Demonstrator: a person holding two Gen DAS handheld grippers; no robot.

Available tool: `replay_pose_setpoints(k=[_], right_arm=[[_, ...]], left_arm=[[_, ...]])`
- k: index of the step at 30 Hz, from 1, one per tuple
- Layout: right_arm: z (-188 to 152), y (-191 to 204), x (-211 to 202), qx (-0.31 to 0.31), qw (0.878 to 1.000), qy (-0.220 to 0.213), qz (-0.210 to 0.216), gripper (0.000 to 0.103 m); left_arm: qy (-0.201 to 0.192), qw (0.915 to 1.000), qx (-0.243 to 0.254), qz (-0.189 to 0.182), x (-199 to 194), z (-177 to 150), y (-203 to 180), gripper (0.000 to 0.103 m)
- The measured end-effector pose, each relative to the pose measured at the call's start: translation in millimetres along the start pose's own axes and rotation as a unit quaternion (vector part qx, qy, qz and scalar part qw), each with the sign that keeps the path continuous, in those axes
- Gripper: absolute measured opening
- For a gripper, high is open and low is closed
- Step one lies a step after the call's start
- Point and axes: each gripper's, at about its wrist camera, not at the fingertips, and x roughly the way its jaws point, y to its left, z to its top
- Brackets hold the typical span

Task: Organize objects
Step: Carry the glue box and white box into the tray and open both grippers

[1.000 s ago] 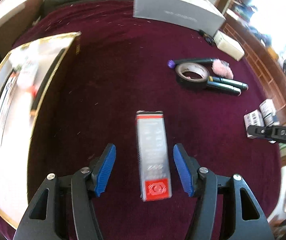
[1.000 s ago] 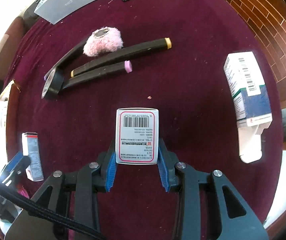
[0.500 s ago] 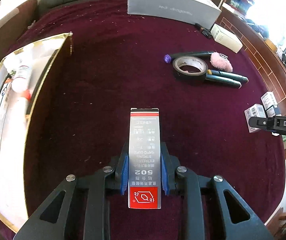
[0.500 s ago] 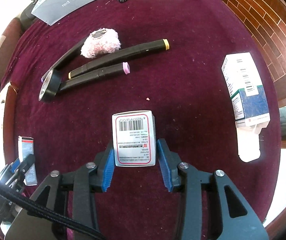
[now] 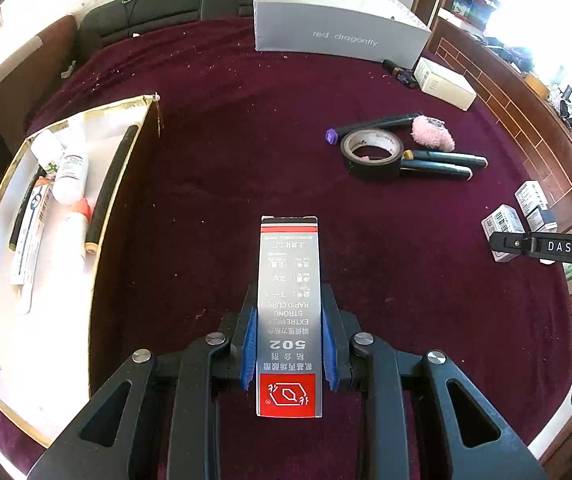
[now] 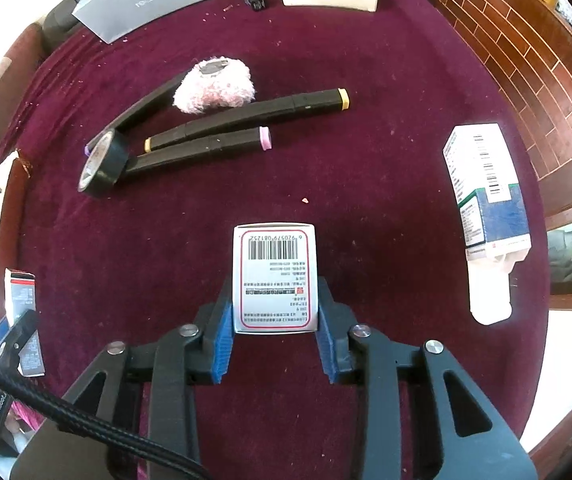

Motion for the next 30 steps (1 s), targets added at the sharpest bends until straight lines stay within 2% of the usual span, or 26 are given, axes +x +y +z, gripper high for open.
replay_pose_setpoints(k=[7, 13, 19, 25, 30], right_arm=[[-6.3, 13.8, -13.3, -0.008, 1.0, -0.01, 0.021, 0.033], [-7.6, 47.2, -24.5, -0.032, 0.998, -0.014, 0.05, 0.033], [-6.1, 98.7, -35.9, -0.07, 0.994, -0.019, 0.083, 0.033], [-8.6, 169.4, -40.6, -0.112, 0.987, -0.018, 0.114, 0.033], [-13.2, 229.4, -33.4, -0.14, 0.981, -0.005, 0.138, 0.033]], left_arm=[[-0.013, 0.9999, -0.008, -0.006, -18.8, -2.7, 8.4, 0.023], [-0.024, 0.999, -0.035, -0.015, -40.2, -6.4, 34.4, 0.023], [-0.039, 0.9959, -0.081, -0.004, -69.3, -15.0, 92.5, 0.023], [-0.051, 0.9891, -0.131, 0.044, -88.3, -22.5, 175.7, 0.023], [-0.043, 0.985, -0.147, 0.079, -79.3, -26.9, 231.5, 0.023]])
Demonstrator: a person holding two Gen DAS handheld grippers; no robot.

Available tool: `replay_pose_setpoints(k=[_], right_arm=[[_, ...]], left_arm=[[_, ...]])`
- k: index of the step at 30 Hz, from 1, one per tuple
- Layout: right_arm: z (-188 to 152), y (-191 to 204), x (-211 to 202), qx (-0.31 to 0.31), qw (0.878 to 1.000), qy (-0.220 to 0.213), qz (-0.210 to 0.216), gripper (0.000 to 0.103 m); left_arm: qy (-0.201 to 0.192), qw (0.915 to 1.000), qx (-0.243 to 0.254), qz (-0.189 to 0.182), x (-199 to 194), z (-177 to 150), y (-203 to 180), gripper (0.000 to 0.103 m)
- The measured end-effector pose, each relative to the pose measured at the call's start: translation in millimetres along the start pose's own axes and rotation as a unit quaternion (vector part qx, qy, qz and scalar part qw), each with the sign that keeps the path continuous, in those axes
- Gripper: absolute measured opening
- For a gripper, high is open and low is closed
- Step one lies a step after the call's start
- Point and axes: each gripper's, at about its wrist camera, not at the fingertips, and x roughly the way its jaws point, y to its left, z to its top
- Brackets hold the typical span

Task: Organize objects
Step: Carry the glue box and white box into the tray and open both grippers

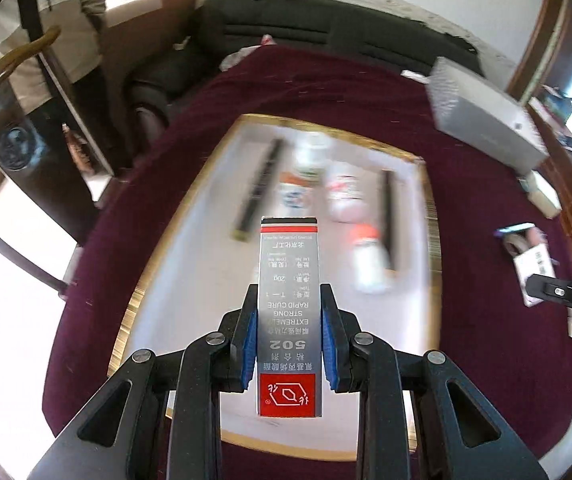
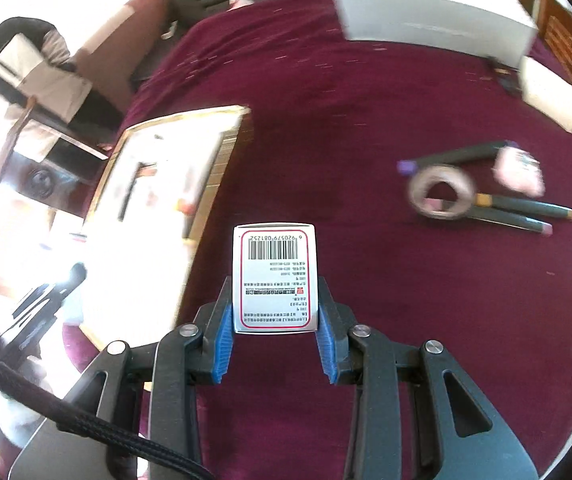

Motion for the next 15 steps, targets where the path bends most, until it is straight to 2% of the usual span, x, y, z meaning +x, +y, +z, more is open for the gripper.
replay_pose_setpoints(k=[3, 9, 15], right_arm=[[7.0, 36.2, 22.1, -0.015, 1.0, 0.016, 0.018, 0.033], [15.2, 97.3, 69.7, -0.032, 0.997, 0.057, 0.052, 0.033], [23.0, 128.6, 117.2, -0.029, 0.994, 0.09, 0.052, 0.034]], left_arm=[[0.007, 0.9999, -0.004, 0.011, 17.5, 5.5, 22.3, 0.023], [0.027, 0.9996, 0.01, 0.0, 51.2, 19.4, 45.3, 0.023], [0.055, 0.9981, 0.014, -0.023, 79.0, 23.3, 57.9, 0.023]])
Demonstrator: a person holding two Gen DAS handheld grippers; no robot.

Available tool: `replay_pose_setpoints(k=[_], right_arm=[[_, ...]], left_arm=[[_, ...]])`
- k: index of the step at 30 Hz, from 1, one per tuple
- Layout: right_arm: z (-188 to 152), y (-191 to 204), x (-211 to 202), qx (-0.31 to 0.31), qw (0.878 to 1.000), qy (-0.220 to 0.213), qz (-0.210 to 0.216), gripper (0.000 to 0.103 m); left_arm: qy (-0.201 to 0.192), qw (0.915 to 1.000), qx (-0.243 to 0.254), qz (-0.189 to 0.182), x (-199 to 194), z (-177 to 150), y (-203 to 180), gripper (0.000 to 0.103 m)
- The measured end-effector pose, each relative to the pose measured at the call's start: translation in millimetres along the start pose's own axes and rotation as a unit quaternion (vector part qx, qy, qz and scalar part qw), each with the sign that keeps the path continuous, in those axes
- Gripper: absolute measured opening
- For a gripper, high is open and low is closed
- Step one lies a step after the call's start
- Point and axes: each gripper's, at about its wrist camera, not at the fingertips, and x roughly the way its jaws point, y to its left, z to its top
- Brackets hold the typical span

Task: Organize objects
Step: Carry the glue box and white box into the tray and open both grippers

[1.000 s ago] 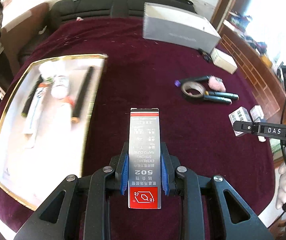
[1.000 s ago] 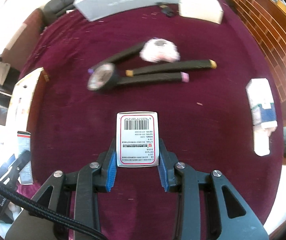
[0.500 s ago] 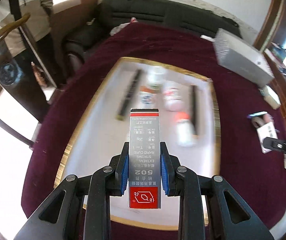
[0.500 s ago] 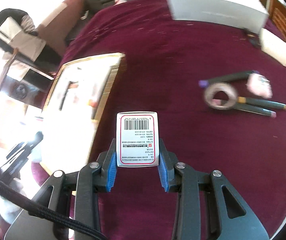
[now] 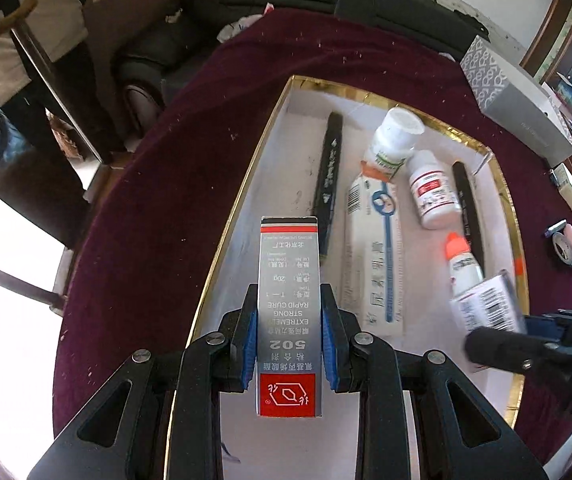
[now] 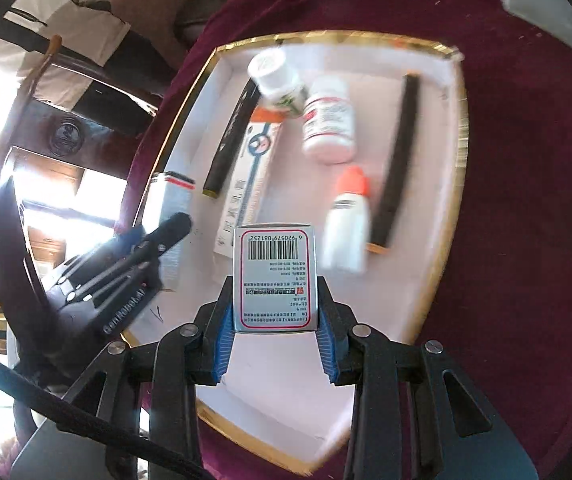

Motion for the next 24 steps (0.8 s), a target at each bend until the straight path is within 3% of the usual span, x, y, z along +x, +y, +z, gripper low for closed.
replay_pose_setpoints(k=[13, 20, 24], right_arm=[[23.9, 7.5, 28.2, -0.002, 0.997, -0.013, -0.074, 0.033], [28.8, 9.7, 33.4, -0.007, 0.996, -0.01, -0.091, 0.033], [28.0, 10.4, 34.2, -0.016, 0.995, -0.004, -0.098, 0.033]], left_arm=[[-0.008, 0.9996, 0.025, -0.004, 16.3, 23.7, -0.2, 0.023], [-0.003, 0.9998, 0.019, -0.004, 15.9, 26.1, 1.4, 0.024], [0.006, 0.9999, 0.007, -0.011, 12.6, 24.5, 5.2, 0.031]])
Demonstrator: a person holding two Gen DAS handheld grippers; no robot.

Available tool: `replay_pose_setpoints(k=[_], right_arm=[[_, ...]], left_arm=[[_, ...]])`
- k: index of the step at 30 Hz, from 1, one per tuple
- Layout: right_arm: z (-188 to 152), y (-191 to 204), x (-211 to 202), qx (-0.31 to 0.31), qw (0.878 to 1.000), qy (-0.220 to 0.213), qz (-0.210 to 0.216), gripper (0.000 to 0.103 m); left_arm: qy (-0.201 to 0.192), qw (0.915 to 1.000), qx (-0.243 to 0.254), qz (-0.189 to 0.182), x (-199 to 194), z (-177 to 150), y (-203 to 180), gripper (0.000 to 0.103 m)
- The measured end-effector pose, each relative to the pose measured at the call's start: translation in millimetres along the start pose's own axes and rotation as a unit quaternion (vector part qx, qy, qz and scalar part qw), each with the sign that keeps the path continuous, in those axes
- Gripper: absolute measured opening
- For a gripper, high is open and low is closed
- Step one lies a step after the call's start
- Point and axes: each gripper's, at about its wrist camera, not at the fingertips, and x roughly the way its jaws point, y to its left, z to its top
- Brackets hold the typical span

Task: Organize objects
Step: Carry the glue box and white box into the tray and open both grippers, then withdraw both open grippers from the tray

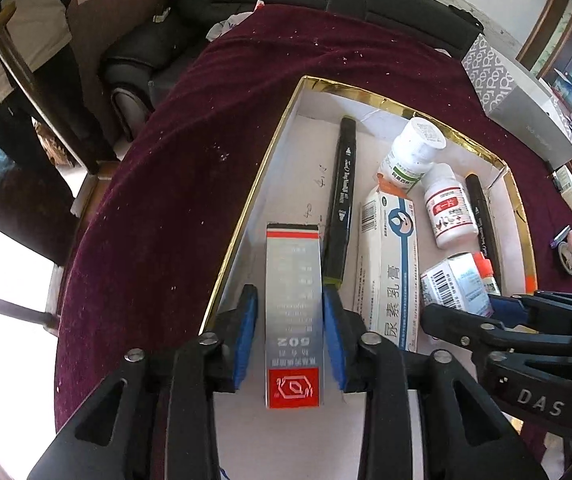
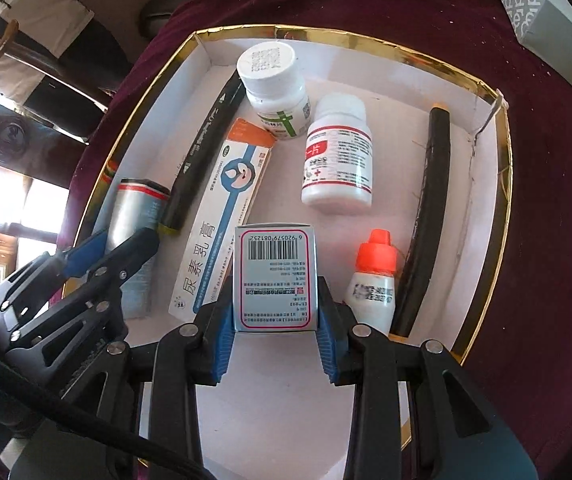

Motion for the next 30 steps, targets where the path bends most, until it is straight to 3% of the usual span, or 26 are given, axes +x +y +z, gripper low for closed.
replay_pose_setpoints(k=[7, 13, 22, 30], right_arm=[[-2.2, 0.7, -17.6, -0.007, 1.0, -0.02, 0.002, 0.04], [-20.5, -6.5, -45.6, -0.012, 0.998, -0.056, 0.01, 0.048], [-36.8, -56.4, -67.8, 0.054, 0.995, -0.079, 0.033, 0.05], [-65.8, -114.8, -83.6, 0.106, 0.99, -0.083, 0.041, 0.05]], left_arm=[[0.004, 0.9999, -0.002, 0.01, -16.7, -6.2, -1.6, 0.037], [-0.02, 0.9994, 0.0, 0.028, -48.6, -12.7, -11.0, 0.041], [-0.037, 0.9988, 0.006, 0.032, -78.7, -23.7, -41.3, 0.045], [-0.032, 0.9994, 0.01, 0.002, -89.7, -41.0, -94.3, 0.045]])
